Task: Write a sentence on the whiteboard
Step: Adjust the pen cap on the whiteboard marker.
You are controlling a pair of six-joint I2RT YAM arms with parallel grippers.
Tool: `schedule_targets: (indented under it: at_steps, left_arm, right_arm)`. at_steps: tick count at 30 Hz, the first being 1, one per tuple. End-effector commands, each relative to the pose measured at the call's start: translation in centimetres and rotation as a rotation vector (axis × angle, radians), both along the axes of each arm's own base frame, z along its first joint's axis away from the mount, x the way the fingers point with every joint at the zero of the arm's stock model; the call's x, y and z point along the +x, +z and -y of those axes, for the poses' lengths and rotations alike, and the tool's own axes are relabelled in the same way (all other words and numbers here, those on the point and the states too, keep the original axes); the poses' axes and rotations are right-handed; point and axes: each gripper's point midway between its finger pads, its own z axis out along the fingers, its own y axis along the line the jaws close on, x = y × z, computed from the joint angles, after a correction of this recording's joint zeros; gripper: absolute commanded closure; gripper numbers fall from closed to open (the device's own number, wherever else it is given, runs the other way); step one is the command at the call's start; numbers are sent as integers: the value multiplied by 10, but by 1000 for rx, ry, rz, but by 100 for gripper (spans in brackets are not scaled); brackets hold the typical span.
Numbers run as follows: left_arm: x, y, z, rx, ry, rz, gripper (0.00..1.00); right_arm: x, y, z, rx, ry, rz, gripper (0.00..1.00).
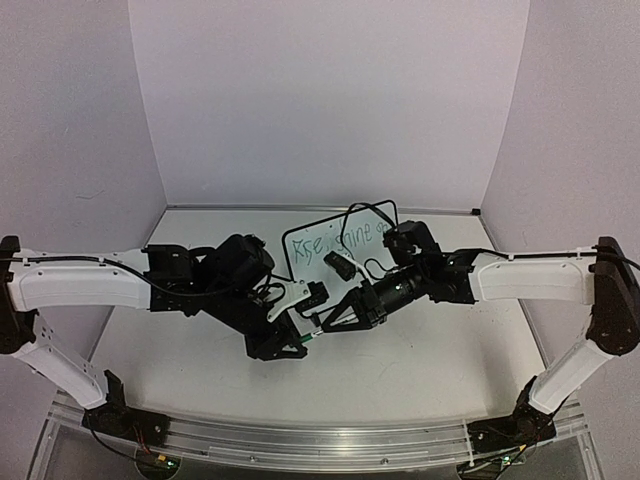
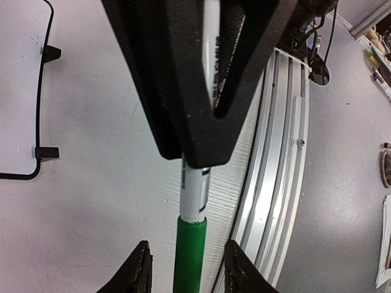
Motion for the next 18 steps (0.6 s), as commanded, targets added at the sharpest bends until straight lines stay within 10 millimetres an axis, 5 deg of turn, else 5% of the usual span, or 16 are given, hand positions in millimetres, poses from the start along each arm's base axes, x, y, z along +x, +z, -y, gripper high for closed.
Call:
schedule_targets:
  at_steps: [1, 7, 18]
  left_arm:
    - [-1, 17, 15, -47, -39, 20, 70]
    - [-2, 15, 17, -42, -51, 26, 99]
    - [-9, 37, 31, -146, -115, 37, 100]
  right_arm:
    - [-1, 28, -4, 67, 25, 35, 100]
    - [-4, 26, -3, 69, 38, 29, 100]
    - [-28, 9, -16, 56, 140, -14, 100]
